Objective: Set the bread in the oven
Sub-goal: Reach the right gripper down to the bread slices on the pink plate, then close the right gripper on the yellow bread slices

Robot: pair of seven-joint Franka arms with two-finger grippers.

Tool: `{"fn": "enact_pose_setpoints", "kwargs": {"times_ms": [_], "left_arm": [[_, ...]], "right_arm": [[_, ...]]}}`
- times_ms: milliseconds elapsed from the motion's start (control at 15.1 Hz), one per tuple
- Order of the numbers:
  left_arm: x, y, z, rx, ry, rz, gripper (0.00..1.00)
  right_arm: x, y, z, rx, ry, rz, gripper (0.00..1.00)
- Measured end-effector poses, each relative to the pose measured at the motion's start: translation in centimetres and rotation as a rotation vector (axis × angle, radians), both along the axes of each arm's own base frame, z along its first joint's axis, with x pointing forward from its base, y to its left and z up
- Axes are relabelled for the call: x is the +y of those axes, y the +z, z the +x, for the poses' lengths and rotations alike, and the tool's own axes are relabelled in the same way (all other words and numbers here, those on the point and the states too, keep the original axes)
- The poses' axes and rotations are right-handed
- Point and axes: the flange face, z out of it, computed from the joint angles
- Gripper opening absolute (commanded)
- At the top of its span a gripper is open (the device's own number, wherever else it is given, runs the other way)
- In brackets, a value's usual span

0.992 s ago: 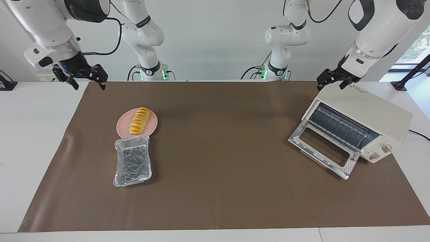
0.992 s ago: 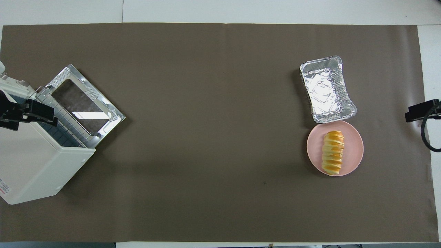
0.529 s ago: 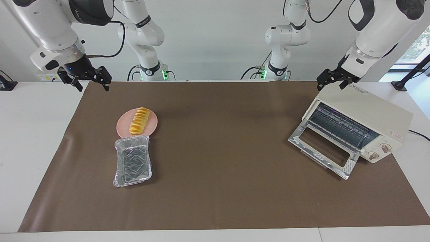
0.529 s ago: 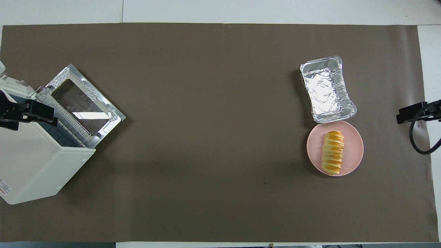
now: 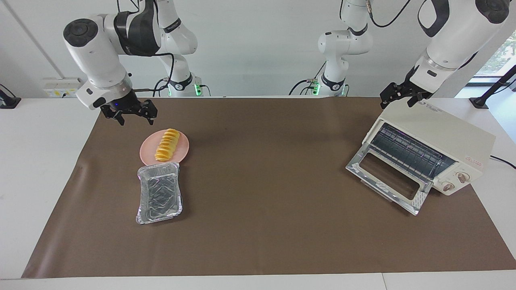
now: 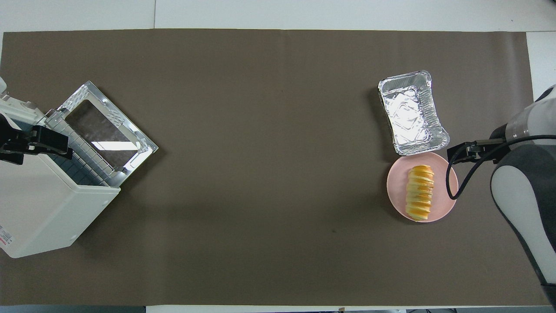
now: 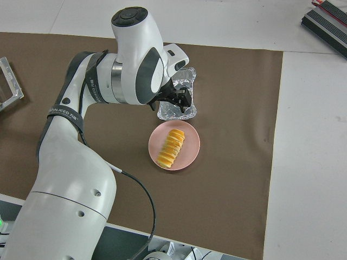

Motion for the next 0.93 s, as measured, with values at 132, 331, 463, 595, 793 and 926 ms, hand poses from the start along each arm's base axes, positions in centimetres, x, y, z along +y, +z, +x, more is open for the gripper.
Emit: {"fn": "enact_pose_setpoints", "kwargs": {"times_ms": [132,331,463,595,793,926], "left_arm": [[0.0,0.0,0.0,0.000,0.000,0.000,1.00],[0.0,0.0,0.0,0.000,0.000,0.000,1.00],[0.0,0.0,0.0,0.000,0.000,0.000,1.00],[0.0,0.0,0.0,0.000,0.000,0.000,1.00],[0.0,0.0,0.0,0.000,0.000,0.000,1.00],[0.0,0.0,0.0,0.000,0.000,0.000,1.00]], "right_arm": [[0.6,-2.6,-0.4,0.004,-0.056,0.020,1.00],[1.3,-6.4,-1.3,0.006,-0.109,0.068,1.00],[1.4,-8.4,-2.1,0.023,-0.131,0.088,1.00],[1.4,-10.0,-2.6,0.023,-0.149,0.092,1.00],[1.1,-12.0,-3.5,0.028,-0.162,0.093,1.00],[0.8,-13.2,-3.9,0.026,-0.176,0.099,1.00]]}}
